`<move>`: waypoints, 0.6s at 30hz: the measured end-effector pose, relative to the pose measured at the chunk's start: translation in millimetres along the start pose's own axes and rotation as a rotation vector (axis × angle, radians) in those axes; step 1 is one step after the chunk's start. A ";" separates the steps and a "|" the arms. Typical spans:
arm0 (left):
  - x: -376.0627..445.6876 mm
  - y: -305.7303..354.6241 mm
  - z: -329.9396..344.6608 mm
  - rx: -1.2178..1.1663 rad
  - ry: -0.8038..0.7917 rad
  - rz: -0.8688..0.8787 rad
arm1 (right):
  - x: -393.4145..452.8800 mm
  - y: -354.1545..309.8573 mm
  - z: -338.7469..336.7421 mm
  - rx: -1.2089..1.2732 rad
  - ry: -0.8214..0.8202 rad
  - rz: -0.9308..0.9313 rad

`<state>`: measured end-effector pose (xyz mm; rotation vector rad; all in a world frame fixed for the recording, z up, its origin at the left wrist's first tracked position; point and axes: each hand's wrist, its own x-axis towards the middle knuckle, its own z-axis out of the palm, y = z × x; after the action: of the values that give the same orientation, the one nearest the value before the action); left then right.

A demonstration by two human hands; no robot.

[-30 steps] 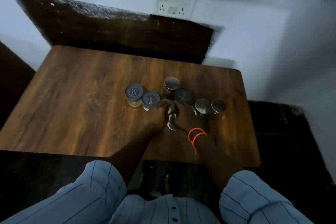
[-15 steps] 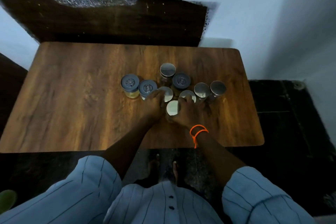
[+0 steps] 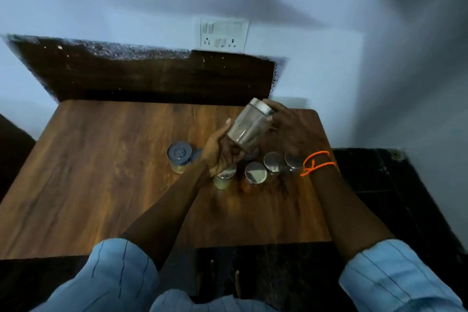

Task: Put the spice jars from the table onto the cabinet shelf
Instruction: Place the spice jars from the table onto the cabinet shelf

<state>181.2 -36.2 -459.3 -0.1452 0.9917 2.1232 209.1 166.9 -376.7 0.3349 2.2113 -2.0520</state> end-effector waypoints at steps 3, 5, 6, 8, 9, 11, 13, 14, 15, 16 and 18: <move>0.6 23.8 34.1 0.005 -0.023 0.260 | 1.3 -13.1 12.1 0.339 0.114 -0.042; 0.8 36.4 50.2 0.183 0.021 0.468 | 9.7 -19.2 16.9 0.410 0.109 -0.091; 0.0 43.2 57.6 0.304 0.077 0.565 | 15.7 -23.9 15.6 0.397 0.099 -0.118; -2.2 57.8 69.3 0.482 0.153 0.721 | 26.6 -37.8 7.8 0.351 0.065 -0.175; -2.3 64.5 72.3 0.539 0.157 0.778 | 30.3 -45.3 3.1 0.352 0.046 -0.200; -0.4 79.2 76.6 0.593 0.134 0.837 | 33.9 -62.5 -4.6 0.384 0.010 -0.243; -1.0 93.8 85.0 0.526 0.089 0.798 | 35.8 -79.6 -9.7 0.406 -0.006 -0.284; -2.2 100.1 91.2 0.450 0.048 0.770 | 36.1 -87.9 -11.6 0.409 -0.014 -0.309; -2.3 105.6 96.7 0.365 -0.011 0.744 | 36.5 -95.7 -13.3 0.411 -0.025 -0.335; -1.9 110.4 101.2 0.296 -0.070 0.732 | 36.7 -102.7 -14.7 0.415 -0.037 -0.356; -4.1 118.6 109.1 0.278 -0.115 0.756 | 37.2 -114.2 -18.7 0.431 -0.062 -0.394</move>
<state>124.8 -10.2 -310.5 0.5682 1.4069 2.5714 147.8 181.4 -272.7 -0.1504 1.8995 -2.7002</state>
